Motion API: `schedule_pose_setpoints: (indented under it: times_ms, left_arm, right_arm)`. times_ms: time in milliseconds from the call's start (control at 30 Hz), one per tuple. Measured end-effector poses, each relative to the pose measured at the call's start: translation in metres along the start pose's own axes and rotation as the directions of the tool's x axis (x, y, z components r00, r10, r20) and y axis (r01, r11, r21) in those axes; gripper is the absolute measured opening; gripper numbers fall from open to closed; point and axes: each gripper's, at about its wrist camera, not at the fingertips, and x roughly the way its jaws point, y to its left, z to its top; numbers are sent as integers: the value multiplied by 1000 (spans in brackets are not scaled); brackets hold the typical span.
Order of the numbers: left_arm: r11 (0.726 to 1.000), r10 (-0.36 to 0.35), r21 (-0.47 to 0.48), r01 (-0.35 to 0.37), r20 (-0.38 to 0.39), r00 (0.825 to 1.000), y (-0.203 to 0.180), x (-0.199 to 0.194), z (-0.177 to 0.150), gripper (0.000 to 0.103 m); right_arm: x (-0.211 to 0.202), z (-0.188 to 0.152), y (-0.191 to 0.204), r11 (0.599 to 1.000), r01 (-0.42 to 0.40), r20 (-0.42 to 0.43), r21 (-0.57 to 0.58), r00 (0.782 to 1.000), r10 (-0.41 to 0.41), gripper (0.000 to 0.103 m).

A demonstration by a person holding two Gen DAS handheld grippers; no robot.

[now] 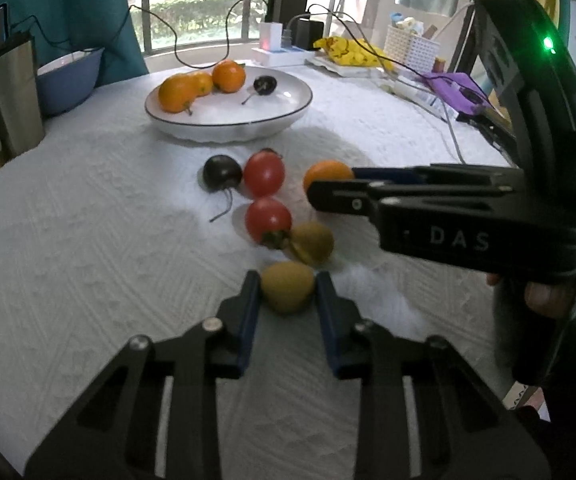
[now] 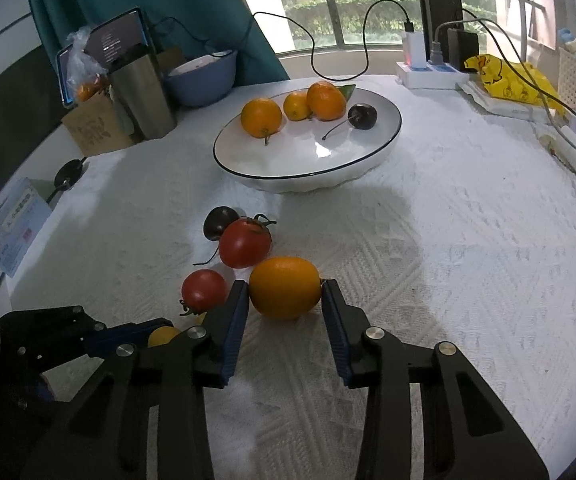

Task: Organize fruits
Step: 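Carry the orange and kiwi toward the white plate with both grippers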

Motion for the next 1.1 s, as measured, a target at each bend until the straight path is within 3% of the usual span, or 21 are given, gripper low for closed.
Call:
schedule_pose_setpoints:
  times_ms: [533,1100]
  left_arm:
    - [1000,6,-11,-5,45,999,4,-14,8,29]
    - [999,36,-39,-32,111,993,29,-19,44,29]
  right_arm:
    - [-15,7,-3,1000,2,33,6,999,-2,40]
    - [-23,34,-4,1000,-1,76,1,997,0,40]
